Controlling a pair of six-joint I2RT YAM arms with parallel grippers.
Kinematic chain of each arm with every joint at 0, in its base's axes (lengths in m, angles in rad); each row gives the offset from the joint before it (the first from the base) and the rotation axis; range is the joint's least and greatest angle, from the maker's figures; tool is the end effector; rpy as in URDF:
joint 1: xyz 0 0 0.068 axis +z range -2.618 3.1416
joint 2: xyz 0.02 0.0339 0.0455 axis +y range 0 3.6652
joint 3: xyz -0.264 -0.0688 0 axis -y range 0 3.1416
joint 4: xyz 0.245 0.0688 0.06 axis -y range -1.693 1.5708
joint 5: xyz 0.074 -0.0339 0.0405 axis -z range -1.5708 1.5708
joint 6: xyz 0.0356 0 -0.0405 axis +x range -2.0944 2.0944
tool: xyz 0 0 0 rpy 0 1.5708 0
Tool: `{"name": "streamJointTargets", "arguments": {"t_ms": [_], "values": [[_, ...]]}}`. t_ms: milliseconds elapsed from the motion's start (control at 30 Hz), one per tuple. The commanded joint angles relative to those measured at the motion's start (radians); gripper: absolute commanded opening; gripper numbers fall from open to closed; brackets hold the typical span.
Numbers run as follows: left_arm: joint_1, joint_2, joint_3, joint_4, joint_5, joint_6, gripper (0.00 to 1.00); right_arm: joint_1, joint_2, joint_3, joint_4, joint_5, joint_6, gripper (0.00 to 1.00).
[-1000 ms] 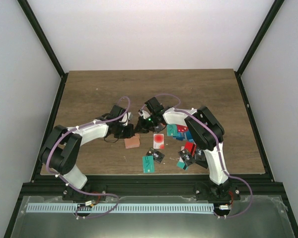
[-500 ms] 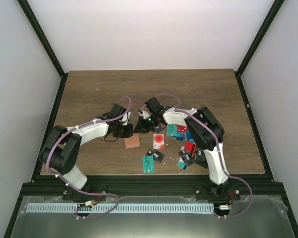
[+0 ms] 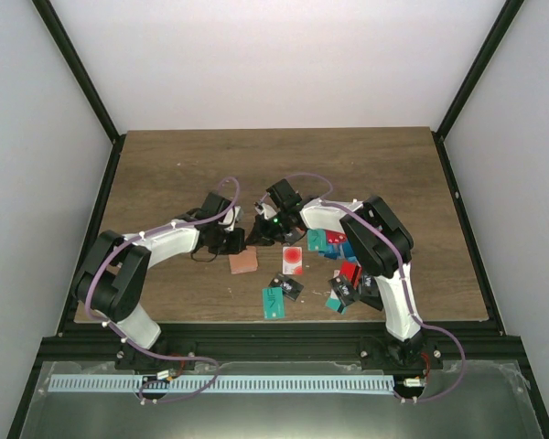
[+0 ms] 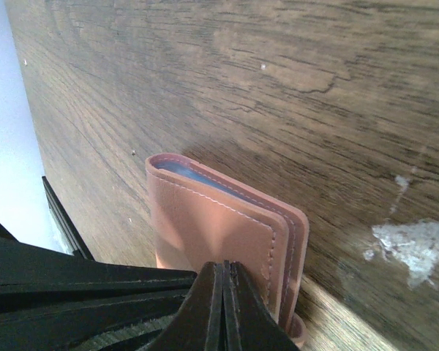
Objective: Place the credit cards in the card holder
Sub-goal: Close the card holder at the center of the board.
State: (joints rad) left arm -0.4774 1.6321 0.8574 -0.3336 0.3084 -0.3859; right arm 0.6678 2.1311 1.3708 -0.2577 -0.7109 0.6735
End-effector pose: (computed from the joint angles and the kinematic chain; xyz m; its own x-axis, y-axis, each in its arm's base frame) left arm 0.2627 -0.1481 0.1519 -0.9465 0.0858 -0.3111 0.2179 0.8812 -0.4196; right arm 0.3250 0.2859 0.1258 -0.9828 -0.1732 -0.0640 -0.1603 0.6280 0.7616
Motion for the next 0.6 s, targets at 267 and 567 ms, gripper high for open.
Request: {"name": "streamJointTargets", "arguments": {"t_ms": [267,567], "values": [[-0.001,0.027,-0.055,-0.035,0.015,-0.003,0.04,-0.005,0.021,0.001,-0.056,0.037,0.006,0.01],[0.0,0.011,-0.078,-0.035,0.025,-0.002,0.04,-0.007,0.033,0.013,-0.056,0.033,0.005,0.01]]}}
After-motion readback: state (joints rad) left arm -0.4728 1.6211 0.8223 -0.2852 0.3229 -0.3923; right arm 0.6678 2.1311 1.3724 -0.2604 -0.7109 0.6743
